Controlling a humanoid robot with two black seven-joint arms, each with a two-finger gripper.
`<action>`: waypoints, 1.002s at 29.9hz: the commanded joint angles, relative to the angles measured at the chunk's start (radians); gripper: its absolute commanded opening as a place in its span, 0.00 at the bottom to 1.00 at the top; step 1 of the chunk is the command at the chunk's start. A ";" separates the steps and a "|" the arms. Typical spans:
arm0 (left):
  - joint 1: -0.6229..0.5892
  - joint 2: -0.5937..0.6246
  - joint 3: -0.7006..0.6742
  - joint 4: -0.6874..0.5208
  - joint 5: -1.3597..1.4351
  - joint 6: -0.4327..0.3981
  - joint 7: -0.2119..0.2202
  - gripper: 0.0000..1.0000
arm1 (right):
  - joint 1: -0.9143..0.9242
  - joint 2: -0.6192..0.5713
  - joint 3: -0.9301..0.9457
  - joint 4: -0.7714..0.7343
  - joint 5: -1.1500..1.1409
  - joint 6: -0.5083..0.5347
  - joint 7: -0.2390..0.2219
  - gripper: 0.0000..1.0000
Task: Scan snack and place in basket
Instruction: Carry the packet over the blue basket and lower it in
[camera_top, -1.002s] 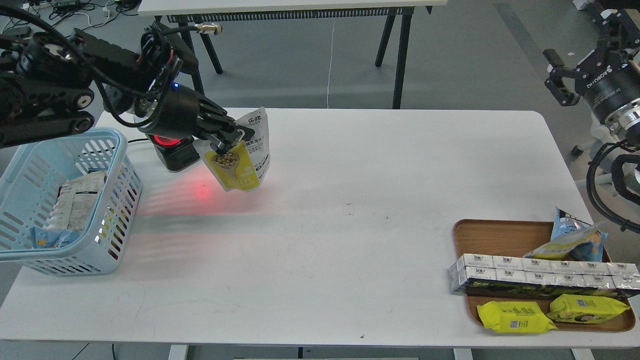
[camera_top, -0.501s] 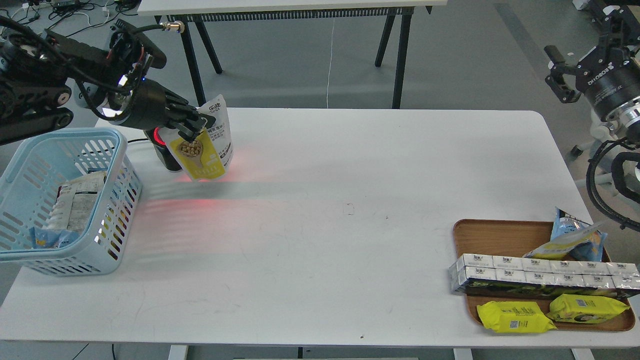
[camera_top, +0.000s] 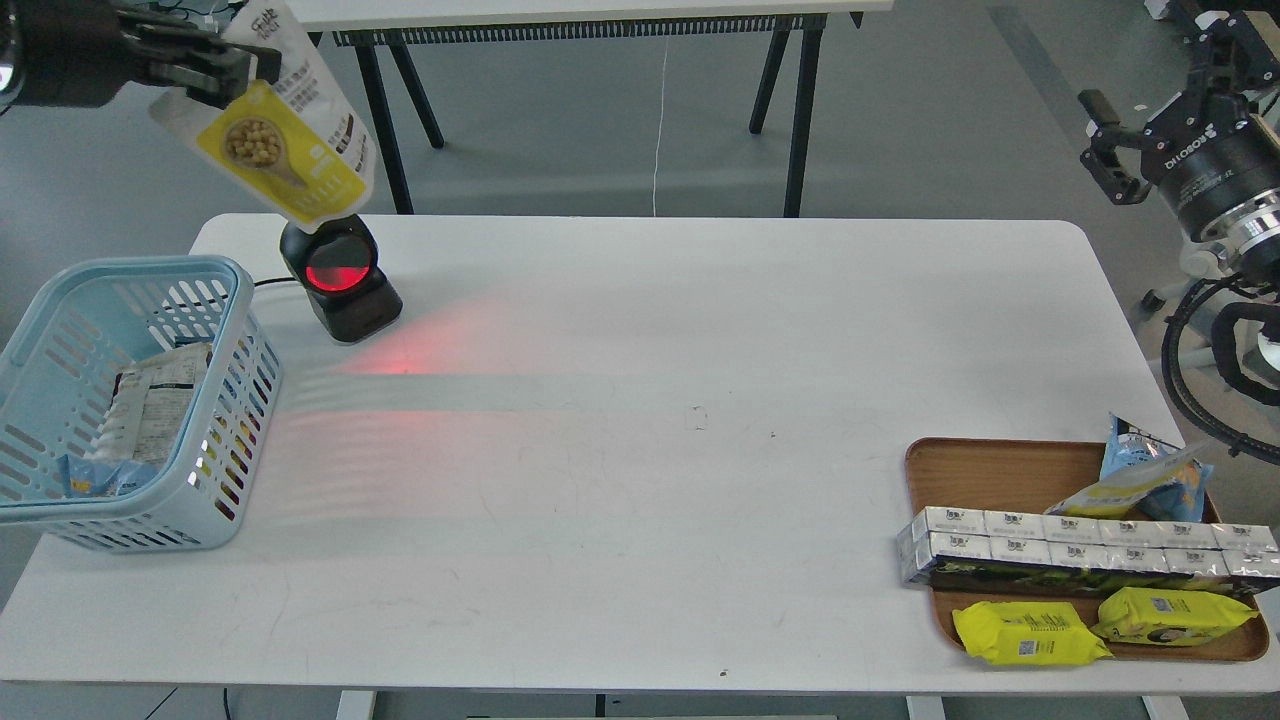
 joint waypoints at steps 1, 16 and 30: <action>0.001 0.102 0.001 -0.010 0.005 -0.008 0.000 0.00 | 0.000 0.000 0.000 0.000 0.000 0.000 0.000 0.94; 0.119 0.403 -0.005 -0.104 0.181 -0.005 0.000 0.00 | 0.001 -0.001 0.005 0.005 0.000 0.000 0.000 0.94; 0.288 0.380 -0.004 -0.104 0.201 0.067 0.000 0.00 | 0.003 0.000 0.005 0.006 0.000 0.000 0.000 0.94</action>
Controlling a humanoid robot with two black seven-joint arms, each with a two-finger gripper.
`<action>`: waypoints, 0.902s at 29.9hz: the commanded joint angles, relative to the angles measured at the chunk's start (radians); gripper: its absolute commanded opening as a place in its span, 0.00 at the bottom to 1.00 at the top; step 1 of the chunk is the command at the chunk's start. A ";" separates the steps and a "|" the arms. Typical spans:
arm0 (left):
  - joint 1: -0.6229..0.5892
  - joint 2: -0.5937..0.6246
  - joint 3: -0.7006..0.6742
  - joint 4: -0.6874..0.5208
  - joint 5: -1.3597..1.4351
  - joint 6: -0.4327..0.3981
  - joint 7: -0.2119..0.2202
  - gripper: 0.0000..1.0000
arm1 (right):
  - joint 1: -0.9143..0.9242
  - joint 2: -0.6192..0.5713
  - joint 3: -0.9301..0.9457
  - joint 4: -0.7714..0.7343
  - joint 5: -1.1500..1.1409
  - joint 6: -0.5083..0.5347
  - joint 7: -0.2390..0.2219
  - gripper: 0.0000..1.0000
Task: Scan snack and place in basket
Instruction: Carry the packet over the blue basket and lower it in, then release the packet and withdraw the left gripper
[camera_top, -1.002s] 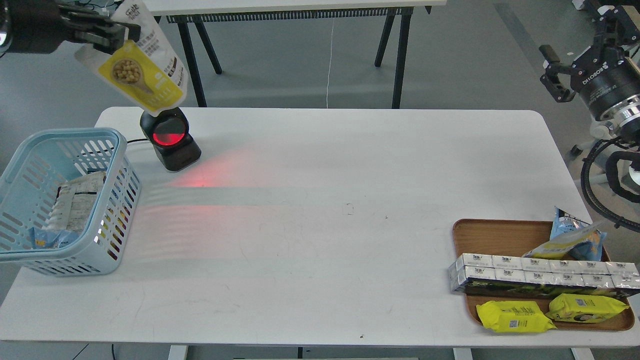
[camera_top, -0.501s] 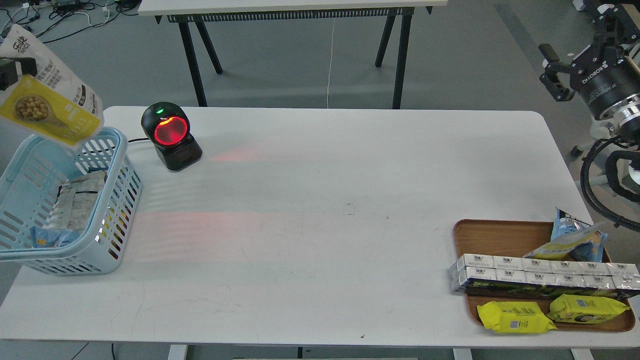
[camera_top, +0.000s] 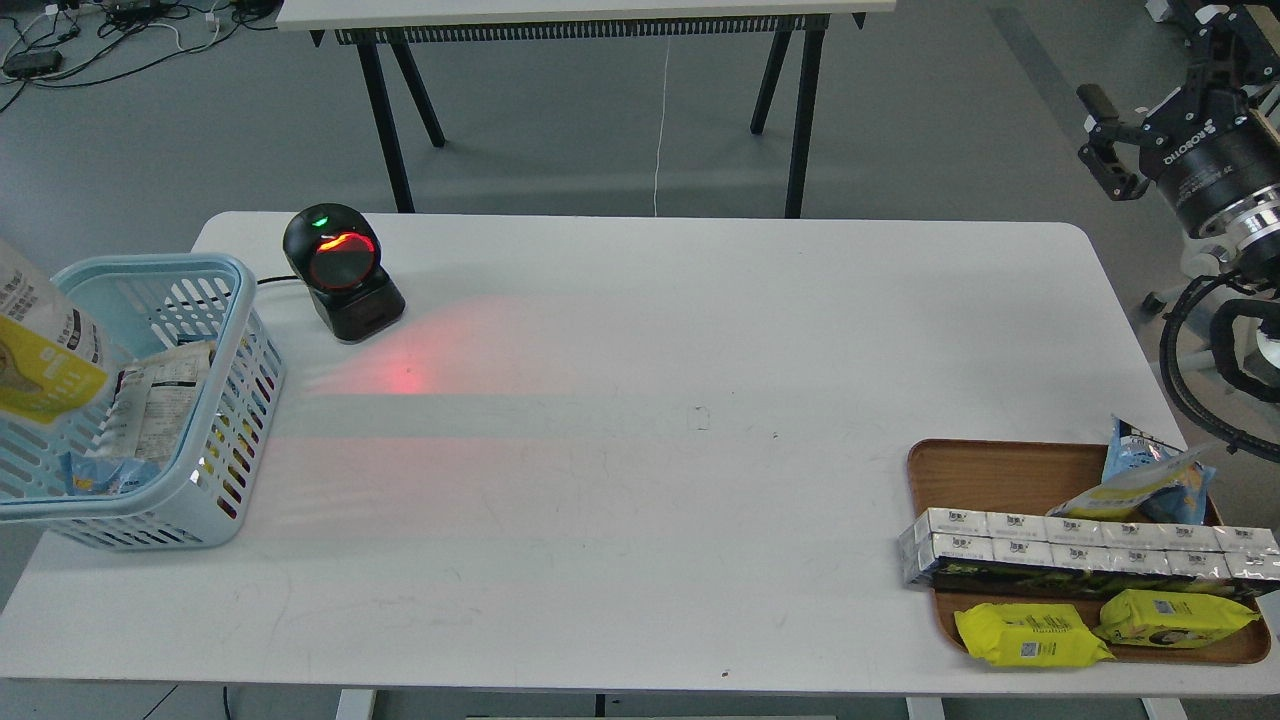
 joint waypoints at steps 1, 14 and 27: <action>0.023 -0.040 0.000 0.001 -0.009 0.015 0.000 0.00 | 0.000 -0.001 0.000 0.000 0.000 0.000 0.000 0.94; 0.067 -0.175 -0.003 0.023 -0.086 0.020 0.000 0.01 | 0.002 0.000 0.000 0.000 0.000 0.000 0.000 0.94; 0.067 -0.162 -0.060 0.055 -0.196 0.046 0.000 0.90 | 0.002 0.000 -0.005 0.002 0.000 0.000 0.000 0.94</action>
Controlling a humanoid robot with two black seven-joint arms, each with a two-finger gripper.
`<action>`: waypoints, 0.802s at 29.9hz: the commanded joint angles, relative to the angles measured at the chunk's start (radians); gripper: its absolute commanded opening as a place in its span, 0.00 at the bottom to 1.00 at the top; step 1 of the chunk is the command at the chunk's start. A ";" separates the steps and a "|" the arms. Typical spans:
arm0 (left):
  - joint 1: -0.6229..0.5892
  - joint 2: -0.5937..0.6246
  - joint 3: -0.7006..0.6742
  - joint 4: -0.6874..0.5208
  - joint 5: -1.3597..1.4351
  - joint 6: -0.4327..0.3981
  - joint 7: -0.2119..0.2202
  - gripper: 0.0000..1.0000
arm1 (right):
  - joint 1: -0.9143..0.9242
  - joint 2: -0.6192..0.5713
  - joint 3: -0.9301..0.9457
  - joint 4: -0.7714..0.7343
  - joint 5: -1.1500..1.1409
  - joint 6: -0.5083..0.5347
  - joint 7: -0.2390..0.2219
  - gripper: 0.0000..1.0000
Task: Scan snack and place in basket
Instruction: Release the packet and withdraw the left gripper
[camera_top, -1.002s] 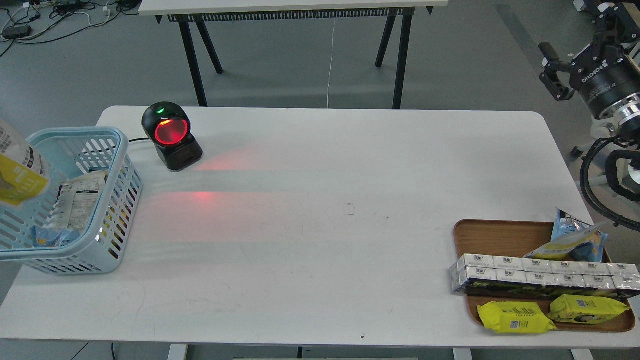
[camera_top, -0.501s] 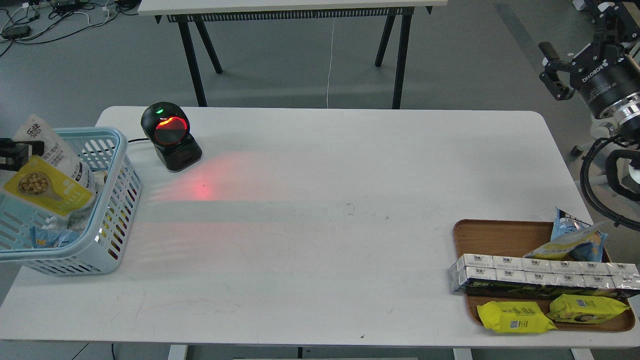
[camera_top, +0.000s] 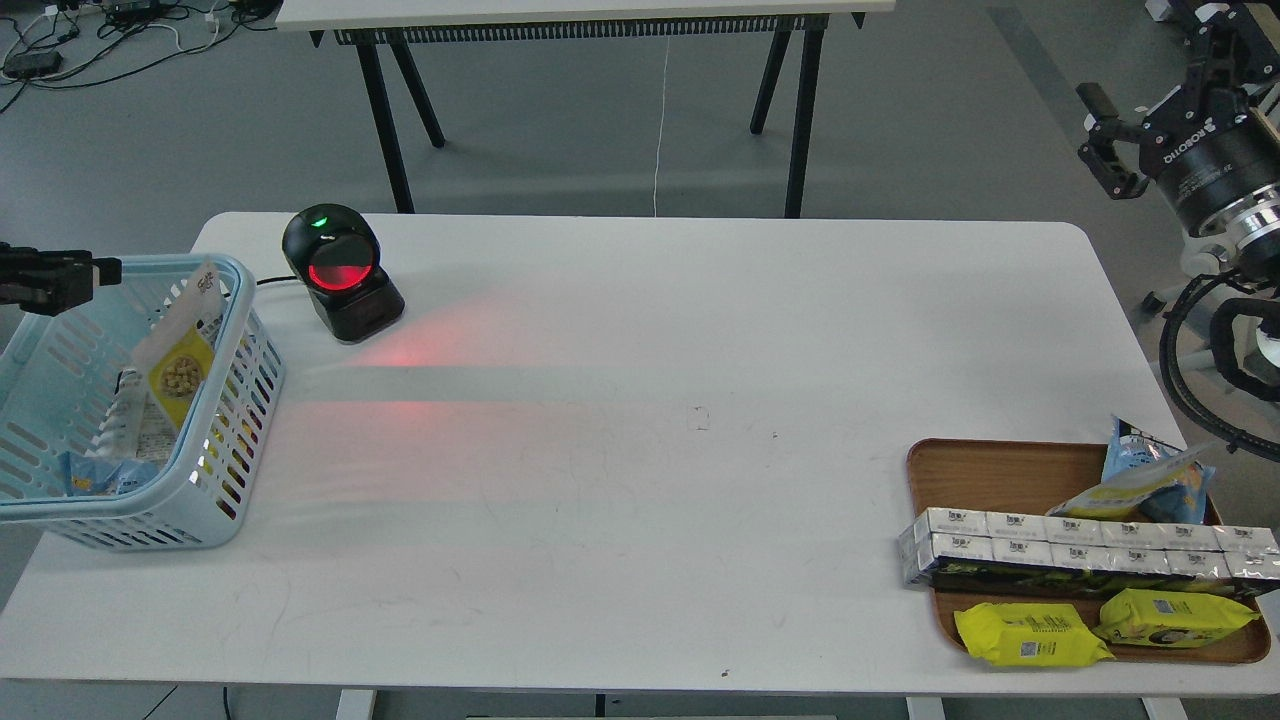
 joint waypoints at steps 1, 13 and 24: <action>0.000 0.005 -0.044 -0.001 -0.042 -0.001 0.000 0.90 | 0.000 0.000 -0.005 0.003 0.000 0.000 0.000 0.95; 0.001 -0.095 -0.336 -0.098 -0.688 -0.004 0.000 0.95 | 0.078 -0.002 -0.049 0.083 -0.020 0.000 0.000 0.96; 0.090 -0.322 -0.452 -0.045 -1.111 -0.286 0.000 0.99 | 0.141 0.027 -0.103 0.161 -0.051 0.000 0.000 0.98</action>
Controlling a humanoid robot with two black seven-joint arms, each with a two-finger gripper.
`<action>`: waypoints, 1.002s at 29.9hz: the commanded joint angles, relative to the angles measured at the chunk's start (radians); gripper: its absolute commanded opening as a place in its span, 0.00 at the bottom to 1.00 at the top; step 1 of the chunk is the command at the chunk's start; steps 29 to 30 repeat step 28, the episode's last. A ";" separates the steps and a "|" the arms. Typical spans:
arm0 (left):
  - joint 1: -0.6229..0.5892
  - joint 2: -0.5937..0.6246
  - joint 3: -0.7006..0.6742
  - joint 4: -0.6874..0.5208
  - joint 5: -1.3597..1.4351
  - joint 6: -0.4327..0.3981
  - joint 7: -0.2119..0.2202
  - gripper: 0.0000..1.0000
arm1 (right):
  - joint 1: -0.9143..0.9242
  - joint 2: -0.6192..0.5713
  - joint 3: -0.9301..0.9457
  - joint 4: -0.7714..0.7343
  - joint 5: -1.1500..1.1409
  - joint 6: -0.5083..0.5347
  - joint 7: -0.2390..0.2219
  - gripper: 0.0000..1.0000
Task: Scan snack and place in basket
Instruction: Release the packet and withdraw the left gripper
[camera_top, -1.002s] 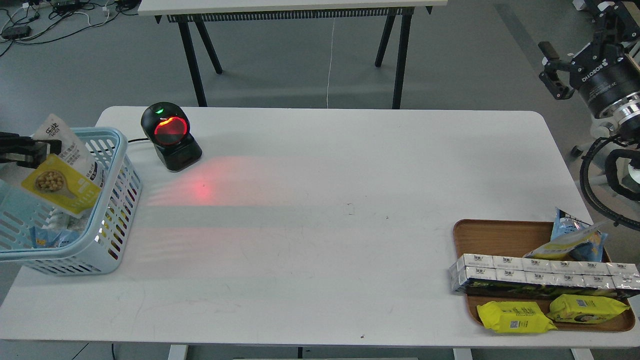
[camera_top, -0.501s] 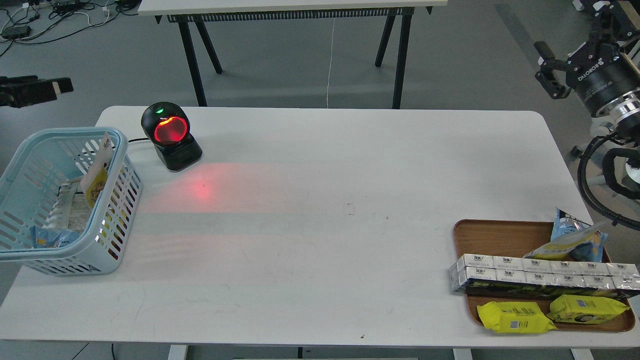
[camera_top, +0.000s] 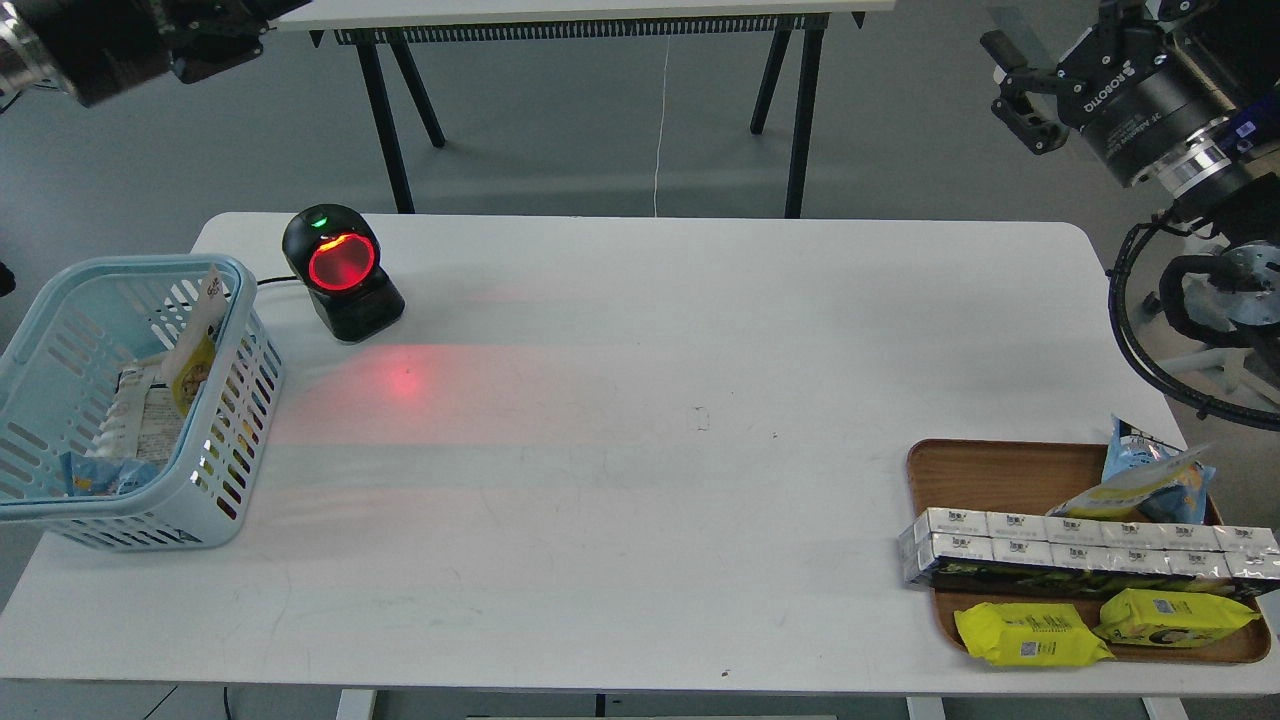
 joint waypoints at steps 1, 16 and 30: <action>0.083 -0.073 -0.081 0.083 -0.062 -0.057 0.000 0.99 | 0.017 0.030 -0.005 -0.004 -0.031 0.000 0.000 0.98; 0.502 -0.209 -0.464 0.238 -0.036 -0.102 0.000 0.99 | 0.019 0.110 -0.002 -0.059 -0.034 0.000 0.000 0.99; 0.511 -0.211 -0.465 0.229 -0.033 -0.102 0.000 1.00 | -0.010 0.114 0.000 -0.045 -0.031 0.000 0.000 0.99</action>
